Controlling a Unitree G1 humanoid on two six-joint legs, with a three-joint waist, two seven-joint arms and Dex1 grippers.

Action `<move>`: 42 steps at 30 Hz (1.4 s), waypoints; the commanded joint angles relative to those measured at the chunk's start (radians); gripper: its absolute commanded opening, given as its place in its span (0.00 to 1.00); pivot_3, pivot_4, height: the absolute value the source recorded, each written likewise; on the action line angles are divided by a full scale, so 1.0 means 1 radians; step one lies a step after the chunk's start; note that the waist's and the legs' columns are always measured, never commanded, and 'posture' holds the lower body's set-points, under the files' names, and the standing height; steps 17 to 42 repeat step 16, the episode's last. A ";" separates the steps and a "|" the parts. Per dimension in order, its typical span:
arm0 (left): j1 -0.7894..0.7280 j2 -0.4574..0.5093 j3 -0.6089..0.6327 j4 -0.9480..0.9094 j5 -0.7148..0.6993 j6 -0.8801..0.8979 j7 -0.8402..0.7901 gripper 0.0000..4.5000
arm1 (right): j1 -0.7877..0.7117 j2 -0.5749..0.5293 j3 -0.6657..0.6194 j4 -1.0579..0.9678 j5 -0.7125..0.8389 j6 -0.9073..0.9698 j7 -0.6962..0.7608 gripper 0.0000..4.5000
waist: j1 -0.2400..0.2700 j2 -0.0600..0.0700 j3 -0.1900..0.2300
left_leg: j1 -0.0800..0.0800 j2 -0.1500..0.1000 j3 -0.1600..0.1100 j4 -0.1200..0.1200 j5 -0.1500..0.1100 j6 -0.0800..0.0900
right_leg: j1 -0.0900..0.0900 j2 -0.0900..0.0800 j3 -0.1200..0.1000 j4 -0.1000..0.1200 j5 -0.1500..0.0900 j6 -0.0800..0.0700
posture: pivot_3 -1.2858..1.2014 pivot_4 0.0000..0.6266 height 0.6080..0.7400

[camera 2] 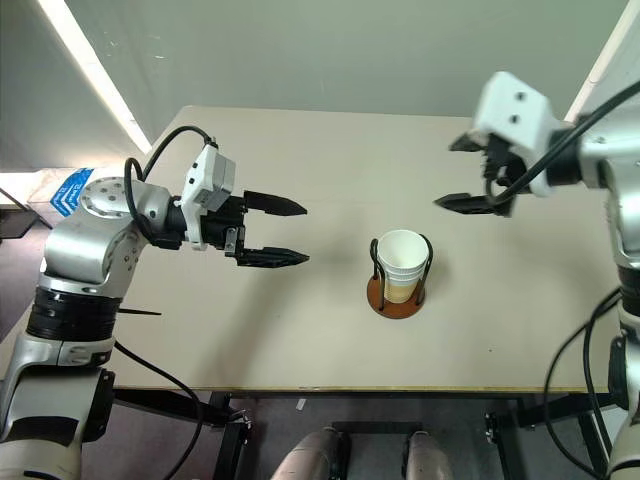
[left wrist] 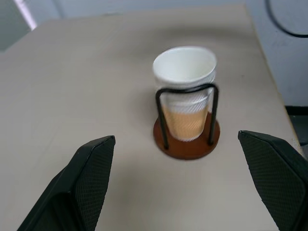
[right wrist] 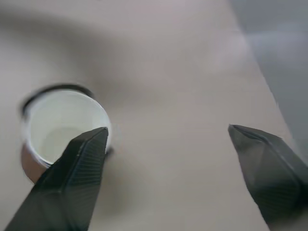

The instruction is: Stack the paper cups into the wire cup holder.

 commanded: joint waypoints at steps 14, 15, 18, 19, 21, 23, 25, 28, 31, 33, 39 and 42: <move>0.032 -0.101 0.165 0.042 0.039 -0.007 0.415 1.00 | 0.249 0.386 -0.433 -0.115 0.080 0.184 -0.656 0.93 | -0.010 0.000 0.001 | 0.007 0.000 0.001 -0.005 0.005 0.008 | 0.002 0.001 0.003 0.001 0.007 0.002 | 0.52 0.24 1.00; 0.045 -0.111 0.166 0.038 0.041 -0.017 0.428 1.00 | 0.270 0.383 -0.436 -0.098 0.067 0.127 -0.674 0.93 | -0.008 0.000 0.001 | 0.007 0.000 0.002 -0.005 0.005 0.008 | 0.003 0.001 0.003 0.001 0.007 0.002 | 0.52 0.24 1.00; 0.051 -0.123 0.172 0.046 0.041 -0.024 0.447 1.00 | 0.278 0.397 -0.456 -0.084 0.071 0.091 -0.699 0.93 | -0.008 0.000 0.001 | 0.008 0.000 0.001 -0.005 0.006 0.008 | 0.003 0.001 0.003 0.001 0.008 0.002 | 0.52 0.24 1.00; 0.051 -0.123 0.172 0.046 0.041 -0.024 0.447 1.00 | 0.278 0.397 -0.456 -0.084 0.071 0.091 -0.699 0.93 | -0.008 0.000 0.001 | 0.008 0.000 0.001 -0.005 0.006 0.008 | 0.003 0.001 0.003 0.001 0.008 0.002 | 0.52 0.24 1.00; 0.051 -0.123 0.172 0.046 0.041 -0.024 0.447 1.00 | 0.278 0.397 -0.456 -0.084 0.071 0.091 -0.699 0.93 | -0.008 0.000 0.001 | 0.008 0.000 0.001 -0.005 0.006 0.008 | 0.003 0.001 0.003 0.001 0.008 0.002 | 0.52 0.24 1.00; 0.051 -0.123 0.172 0.046 0.041 -0.024 0.447 1.00 | 0.278 0.397 -0.456 -0.084 0.071 0.091 -0.699 0.93 | -0.008 0.000 0.001 | 0.008 0.000 0.001 -0.005 0.006 0.008 | 0.003 0.001 0.003 0.001 0.008 0.002 | 0.52 0.24 1.00; 0.051 -0.123 0.172 0.046 0.041 -0.024 0.447 1.00 | 0.278 0.397 -0.456 -0.084 0.071 0.091 -0.699 0.93 | -0.008 0.000 0.001 | 0.008 0.000 0.001 -0.005 0.006 0.008 | 0.003 0.001 0.003 0.001 0.008 0.002 | 0.52 0.24 1.00; 0.051 -0.123 0.172 0.046 0.041 -0.024 0.447 1.00 | 0.278 0.397 -0.456 -0.084 0.071 0.091 -0.699 0.93 | -0.008 0.000 0.001 | 0.008 0.000 0.001 -0.005 0.006 0.008 | 0.003 0.001 0.003 0.001 0.008 0.002 | 0.52 0.24 1.00; 0.051 -0.123 0.172 0.046 0.041 -0.024 0.447 1.00 | 0.278 0.397 -0.456 -0.084 0.071 0.091 -0.699 0.93 | -0.008 0.000 0.001 | 0.008 0.000 0.001 -0.005 0.006 0.008 | 0.003 0.001 0.003 0.001 0.008 0.002 | 0.52 0.24 1.00; 0.051 -0.123 0.172 0.046 0.041 -0.024 0.447 1.00 | 0.278 0.397 -0.456 -0.084 0.071 0.091 -0.699 0.93 | -0.008 0.000 0.001 | 0.008 0.000 0.001 -0.005 0.006 0.008 | 0.003 0.001 0.003 0.001 0.008 0.002 | 0.52 0.24 1.00; 0.051 -0.123 0.172 0.046 0.041 -0.024 0.447 1.00 | 0.278 0.397 -0.456 -0.084 0.071 0.091 -0.699 0.93 | -0.008 0.000 0.001 | 0.008 0.000 0.001 -0.005 0.006 0.008 | 0.003 0.001 0.003 0.001 0.008 0.002 | 0.52 0.24 1.00; 0.051 -0.123 0.172 0.046 0.041 -0.024 0.447 1.00 | 0.278 0.397 -0.456 -0.084 0.071 0.091 -0.699 0.93 | -0.008 0.000 0.001 | 0.008 0.000 0.001 -0.005 0.006 0.008 | 0.003 0.001 0.003 0.001 0.008 0.002 | 0.52 0.24 1.00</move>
